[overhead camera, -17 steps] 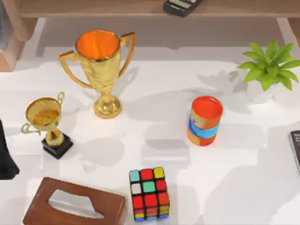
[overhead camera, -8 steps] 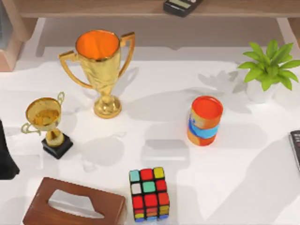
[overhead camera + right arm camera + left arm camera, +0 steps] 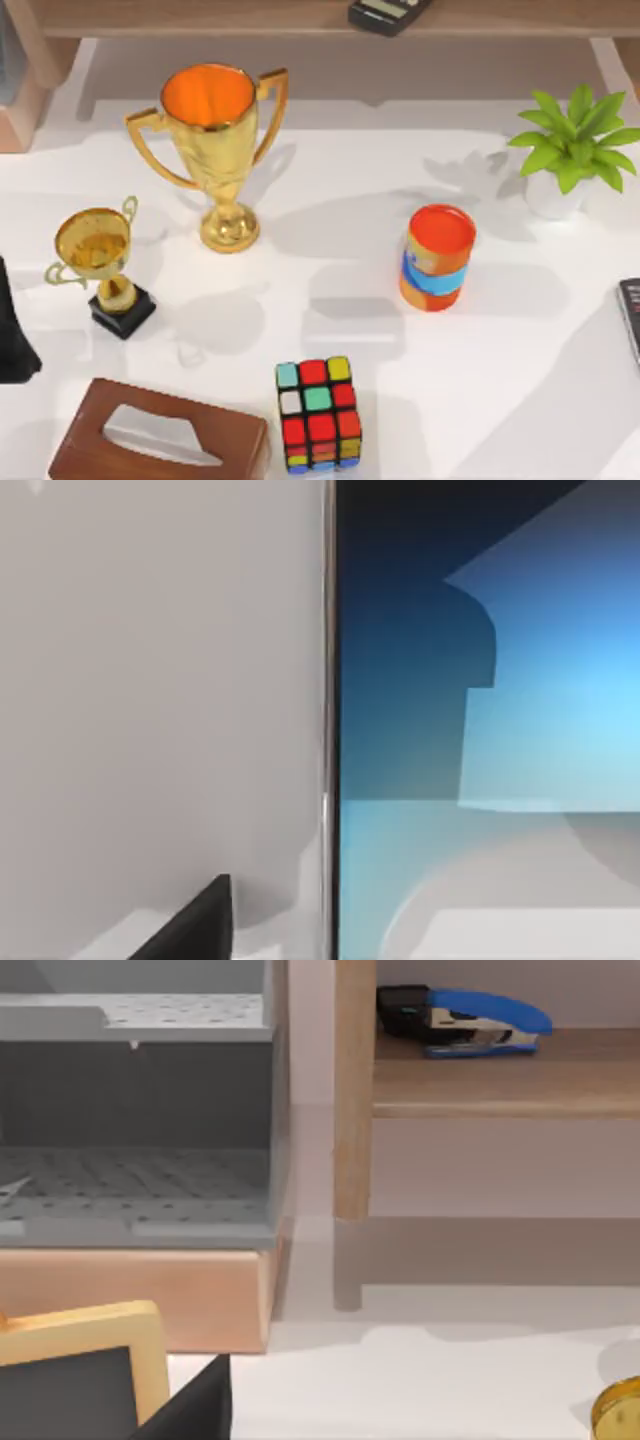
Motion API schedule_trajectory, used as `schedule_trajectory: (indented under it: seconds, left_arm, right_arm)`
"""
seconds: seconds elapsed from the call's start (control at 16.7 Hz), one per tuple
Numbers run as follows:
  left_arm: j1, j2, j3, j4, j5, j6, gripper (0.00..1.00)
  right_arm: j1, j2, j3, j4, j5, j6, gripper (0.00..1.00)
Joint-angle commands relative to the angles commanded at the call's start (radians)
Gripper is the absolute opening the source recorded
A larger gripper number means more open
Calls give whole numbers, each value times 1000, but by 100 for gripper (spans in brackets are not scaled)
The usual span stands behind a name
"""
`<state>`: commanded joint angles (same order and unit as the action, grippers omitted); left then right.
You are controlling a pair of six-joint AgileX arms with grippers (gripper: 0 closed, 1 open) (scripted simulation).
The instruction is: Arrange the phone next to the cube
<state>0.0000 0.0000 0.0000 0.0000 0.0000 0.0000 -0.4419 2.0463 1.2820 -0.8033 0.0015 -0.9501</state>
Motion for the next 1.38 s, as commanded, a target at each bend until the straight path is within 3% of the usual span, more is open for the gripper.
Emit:
schedule_trajectory:
  seconds: [0.3,1.08,1.38]
  left_arm:
    - [0,0,0,0,0,0,100]
    - [0,0,0,0,0,0,100]
    - [0,0,0,0,0,0,100]
  right_arm:
    - [0,10,-10,17,0,0,100]
    - [0,10,-10,17,0,0,2]
    - [0,10,-10,17,0,0,0]
